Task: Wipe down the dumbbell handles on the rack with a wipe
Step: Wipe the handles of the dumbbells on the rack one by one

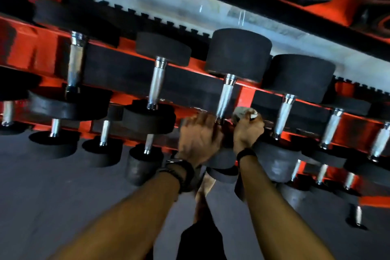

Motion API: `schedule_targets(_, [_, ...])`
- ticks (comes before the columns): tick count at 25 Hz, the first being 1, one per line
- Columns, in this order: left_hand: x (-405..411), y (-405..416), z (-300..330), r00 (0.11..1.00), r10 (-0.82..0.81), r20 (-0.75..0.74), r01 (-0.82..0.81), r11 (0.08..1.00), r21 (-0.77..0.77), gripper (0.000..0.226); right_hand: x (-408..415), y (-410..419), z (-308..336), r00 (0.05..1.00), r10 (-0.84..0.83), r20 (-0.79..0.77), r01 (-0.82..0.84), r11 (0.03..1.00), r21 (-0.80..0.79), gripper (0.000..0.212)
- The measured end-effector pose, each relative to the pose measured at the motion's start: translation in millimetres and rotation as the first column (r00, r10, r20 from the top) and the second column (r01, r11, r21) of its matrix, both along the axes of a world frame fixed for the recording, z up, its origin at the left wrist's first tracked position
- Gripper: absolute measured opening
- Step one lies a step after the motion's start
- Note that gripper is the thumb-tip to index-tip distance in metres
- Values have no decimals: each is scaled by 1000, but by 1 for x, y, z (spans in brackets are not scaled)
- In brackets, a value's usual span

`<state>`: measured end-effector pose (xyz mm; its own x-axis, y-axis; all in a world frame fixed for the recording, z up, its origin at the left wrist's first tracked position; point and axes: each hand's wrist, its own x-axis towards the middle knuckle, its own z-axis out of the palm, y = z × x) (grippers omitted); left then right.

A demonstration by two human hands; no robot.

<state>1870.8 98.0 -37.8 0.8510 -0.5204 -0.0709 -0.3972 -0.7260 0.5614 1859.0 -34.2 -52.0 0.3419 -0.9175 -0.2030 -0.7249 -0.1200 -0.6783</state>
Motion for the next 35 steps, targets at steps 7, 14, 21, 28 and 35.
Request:
schedule_targets(7, [70,124,-16,978,162,129,-195,932,305,27,7,34,27,991,26,-130,-39,995,-94,51])
schedule_targets(14, [78,111,-20,997,73,28,-78,955,288,35,14,37,22,996,-56,-75,47,991,-125,31])
schedule_targets(21, [78,95,-17,986,161,-51,-138,942,306,36,13,30,8,1000,9,-23,-12,991,-137,23])
schedule_targets(28, [76,96,-21,985,175,-7,-166,944,285,32,15,30,18,991,24,-130,-39,993,-113,20])
schedule_targets(35, [75,96,-20,977,212,16,-207,932,297,32,13,28,15,993,59,-98,-72,988,-137,13])
